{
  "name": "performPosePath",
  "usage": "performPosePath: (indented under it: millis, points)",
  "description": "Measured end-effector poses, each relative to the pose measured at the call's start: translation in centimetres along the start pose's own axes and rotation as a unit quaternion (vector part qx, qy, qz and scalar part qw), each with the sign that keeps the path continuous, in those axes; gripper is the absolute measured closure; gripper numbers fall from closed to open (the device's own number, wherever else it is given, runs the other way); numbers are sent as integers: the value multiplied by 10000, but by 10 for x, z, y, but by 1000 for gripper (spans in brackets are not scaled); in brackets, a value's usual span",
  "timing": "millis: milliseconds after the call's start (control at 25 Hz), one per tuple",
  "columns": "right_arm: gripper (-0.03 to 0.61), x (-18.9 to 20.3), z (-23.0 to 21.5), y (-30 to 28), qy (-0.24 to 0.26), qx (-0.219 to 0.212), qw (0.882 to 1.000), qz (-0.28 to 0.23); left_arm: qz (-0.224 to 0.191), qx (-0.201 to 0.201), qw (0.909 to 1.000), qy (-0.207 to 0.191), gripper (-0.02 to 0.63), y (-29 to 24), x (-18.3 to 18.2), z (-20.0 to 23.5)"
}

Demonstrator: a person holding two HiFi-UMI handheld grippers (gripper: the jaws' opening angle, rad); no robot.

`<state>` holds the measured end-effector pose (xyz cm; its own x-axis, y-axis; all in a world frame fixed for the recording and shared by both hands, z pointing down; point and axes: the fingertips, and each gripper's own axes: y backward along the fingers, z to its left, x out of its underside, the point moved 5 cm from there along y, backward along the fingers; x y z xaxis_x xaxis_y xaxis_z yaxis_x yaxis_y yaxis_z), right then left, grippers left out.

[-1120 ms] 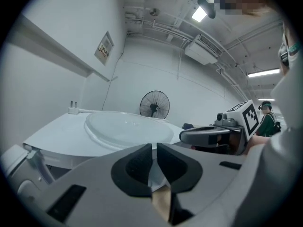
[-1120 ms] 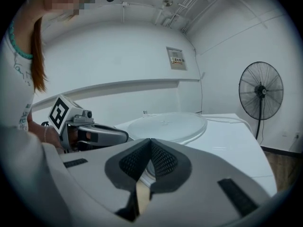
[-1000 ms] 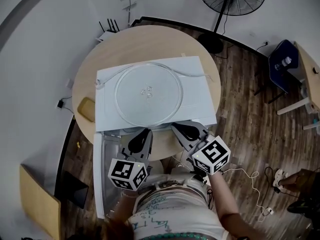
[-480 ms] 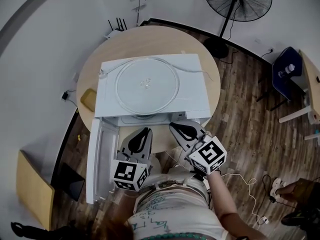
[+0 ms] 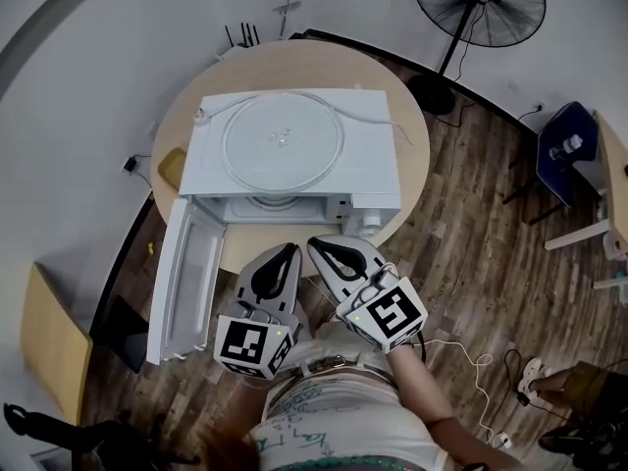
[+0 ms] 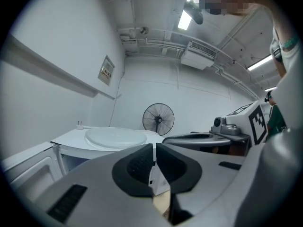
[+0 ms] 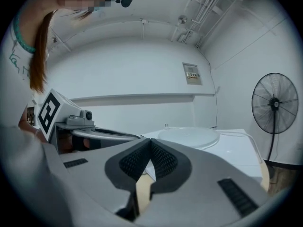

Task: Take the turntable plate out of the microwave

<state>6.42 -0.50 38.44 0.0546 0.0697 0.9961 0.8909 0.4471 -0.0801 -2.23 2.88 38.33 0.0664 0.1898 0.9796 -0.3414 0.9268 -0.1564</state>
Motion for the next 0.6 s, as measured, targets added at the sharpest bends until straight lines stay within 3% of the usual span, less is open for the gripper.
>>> performPosePath:
  millis: [320,600]
  points:
    - [588,3,28,-4,-80,-56,9998,172,-88,-202,9993,287,584,23,-2,6]
    - [588,1,31,-33,-71,197,9994,258,-85,-156,9990,409,584,30,-11,34]
